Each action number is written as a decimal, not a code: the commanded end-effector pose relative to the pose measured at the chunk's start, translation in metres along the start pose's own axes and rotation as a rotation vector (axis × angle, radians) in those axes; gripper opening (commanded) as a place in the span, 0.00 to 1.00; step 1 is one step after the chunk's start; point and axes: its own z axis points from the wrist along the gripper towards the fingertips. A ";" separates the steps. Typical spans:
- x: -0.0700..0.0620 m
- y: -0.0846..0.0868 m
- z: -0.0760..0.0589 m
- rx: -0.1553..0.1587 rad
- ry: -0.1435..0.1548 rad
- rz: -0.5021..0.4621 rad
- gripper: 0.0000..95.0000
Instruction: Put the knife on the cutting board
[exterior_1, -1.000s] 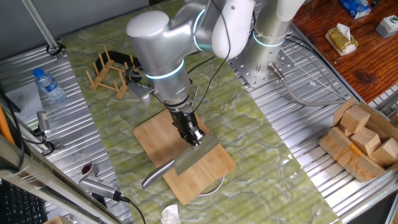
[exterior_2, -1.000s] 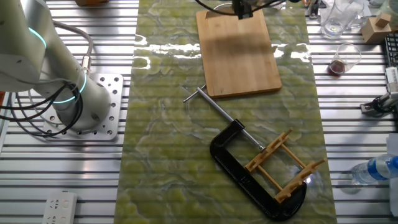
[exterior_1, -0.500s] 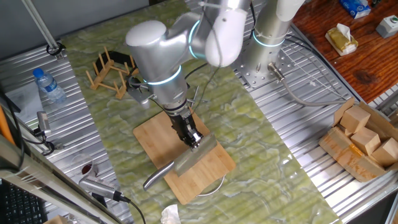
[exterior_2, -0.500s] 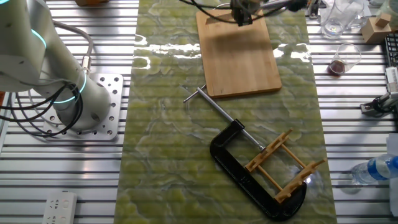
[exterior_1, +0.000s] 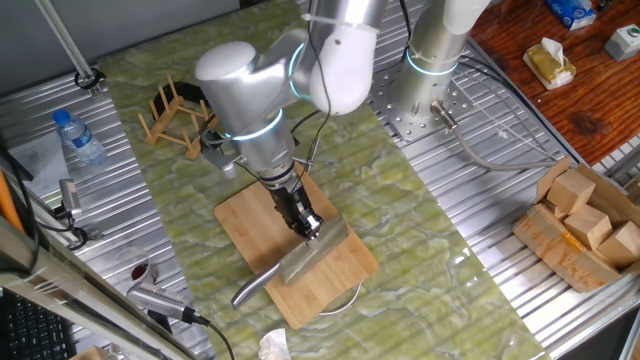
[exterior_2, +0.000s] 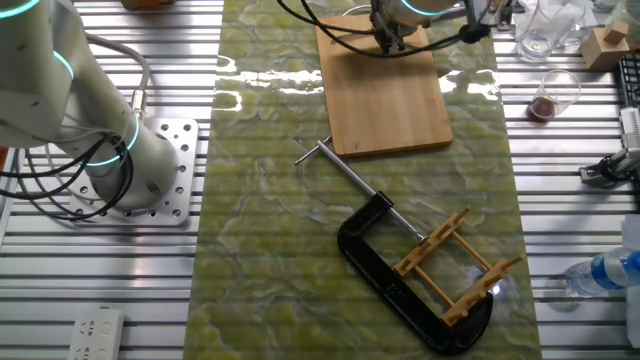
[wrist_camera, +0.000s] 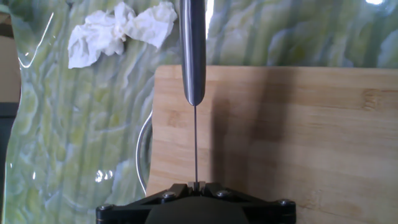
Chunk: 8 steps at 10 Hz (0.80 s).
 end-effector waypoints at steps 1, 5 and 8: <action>0.001 -0.001 0.002 -0.008 0.015 0.007 0.00; 0.003 -0.004 0.006 -0.071 -0.002 0.032 0.00; 0.003 -0.005 0.009 -0.137 -0.025 0.043 0.00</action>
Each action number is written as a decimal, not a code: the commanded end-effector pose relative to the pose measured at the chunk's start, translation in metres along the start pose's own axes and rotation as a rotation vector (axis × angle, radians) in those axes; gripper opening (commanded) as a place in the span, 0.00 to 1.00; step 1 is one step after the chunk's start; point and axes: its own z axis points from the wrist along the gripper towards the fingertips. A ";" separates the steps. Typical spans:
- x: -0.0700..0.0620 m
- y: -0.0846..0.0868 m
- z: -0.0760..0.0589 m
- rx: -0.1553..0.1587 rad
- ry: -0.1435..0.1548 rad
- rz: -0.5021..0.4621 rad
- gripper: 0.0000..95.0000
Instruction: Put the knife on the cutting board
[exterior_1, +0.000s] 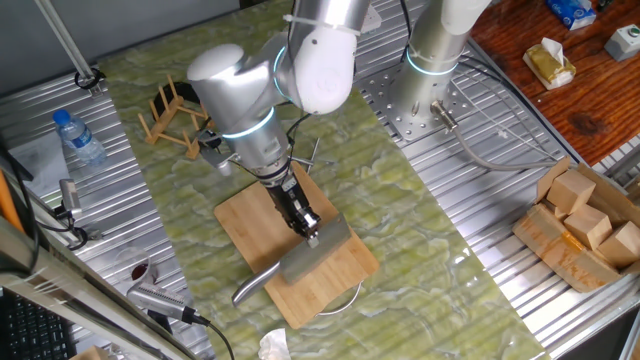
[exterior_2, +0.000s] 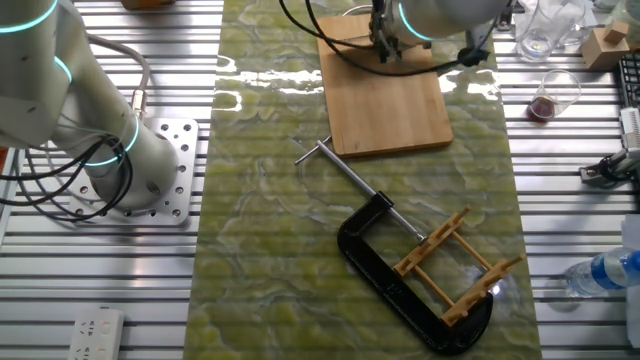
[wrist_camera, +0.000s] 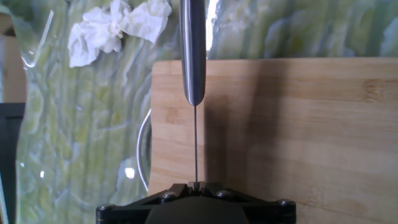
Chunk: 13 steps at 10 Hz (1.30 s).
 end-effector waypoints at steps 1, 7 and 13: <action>-0.001 -0.001 0.002 -0.046 -0.015 0.004 0.00; -0.002 -0.007 0.011 -0.068 -0.018 -0.016 0.00; -0.002 -0.008 0.013 -0.092 -0.022 -0.047 0.00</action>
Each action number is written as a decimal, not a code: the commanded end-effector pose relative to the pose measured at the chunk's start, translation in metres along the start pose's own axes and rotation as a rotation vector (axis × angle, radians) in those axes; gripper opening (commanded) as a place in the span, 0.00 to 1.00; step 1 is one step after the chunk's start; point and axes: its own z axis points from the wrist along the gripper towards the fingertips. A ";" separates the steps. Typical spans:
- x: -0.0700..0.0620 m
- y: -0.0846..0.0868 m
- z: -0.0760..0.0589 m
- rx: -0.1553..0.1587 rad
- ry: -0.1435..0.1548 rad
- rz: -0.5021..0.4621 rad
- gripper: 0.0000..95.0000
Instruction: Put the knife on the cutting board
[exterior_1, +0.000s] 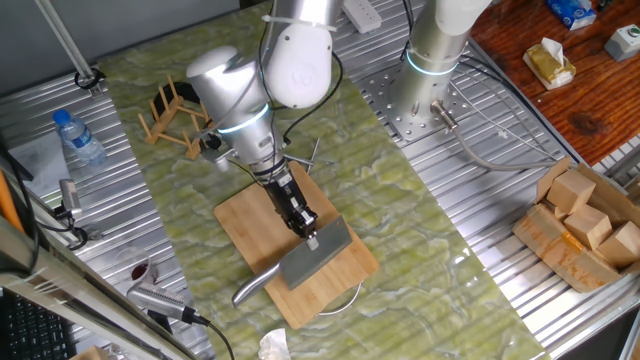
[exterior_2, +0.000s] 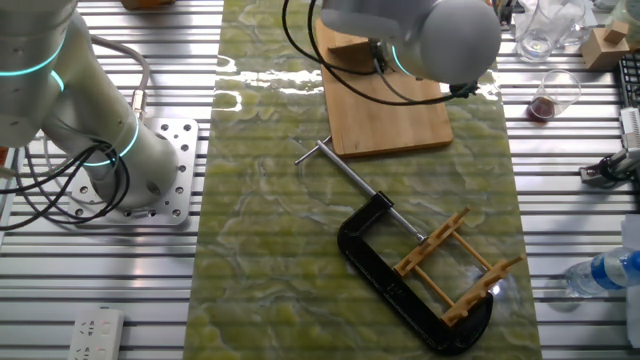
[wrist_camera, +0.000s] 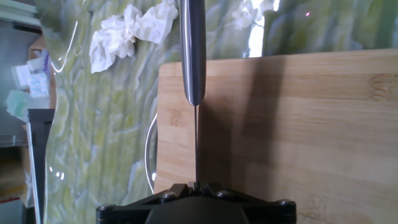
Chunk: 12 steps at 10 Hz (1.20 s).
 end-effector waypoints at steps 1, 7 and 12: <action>0.000 -0.002 0.001 0.028 0.001 -0.021 0.00; 0.000 -0.001 0.001 0.026 0.002 -0.033 0.00; 0.000 -0.001 0.000 0.055 0.005 -0.043 0.20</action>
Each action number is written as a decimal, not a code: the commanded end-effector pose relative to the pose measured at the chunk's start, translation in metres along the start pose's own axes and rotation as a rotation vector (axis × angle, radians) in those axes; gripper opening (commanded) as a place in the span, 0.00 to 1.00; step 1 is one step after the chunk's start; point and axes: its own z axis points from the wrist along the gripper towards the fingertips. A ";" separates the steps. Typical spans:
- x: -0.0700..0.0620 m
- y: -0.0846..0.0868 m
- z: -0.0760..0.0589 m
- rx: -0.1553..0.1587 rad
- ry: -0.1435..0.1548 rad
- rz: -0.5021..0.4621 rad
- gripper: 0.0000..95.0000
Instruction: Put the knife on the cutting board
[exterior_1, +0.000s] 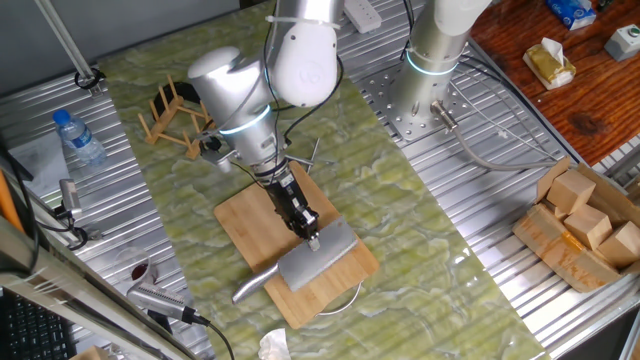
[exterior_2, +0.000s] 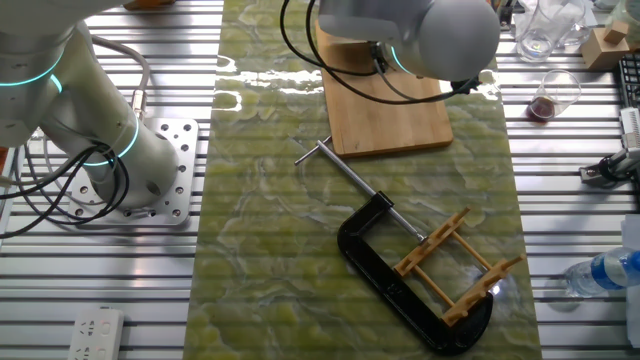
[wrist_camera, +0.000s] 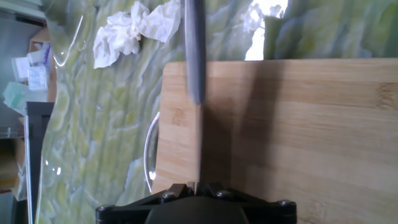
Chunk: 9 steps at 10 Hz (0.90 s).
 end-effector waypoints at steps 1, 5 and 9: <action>0.000 0.000 0.000 0.029 0.004 -0.004 0.20; 0.000 0.000 0.000 0.105 0.029 -0.026 0.20; 0.000 0.000 0.000 0.192 0.054 -0.034 0.20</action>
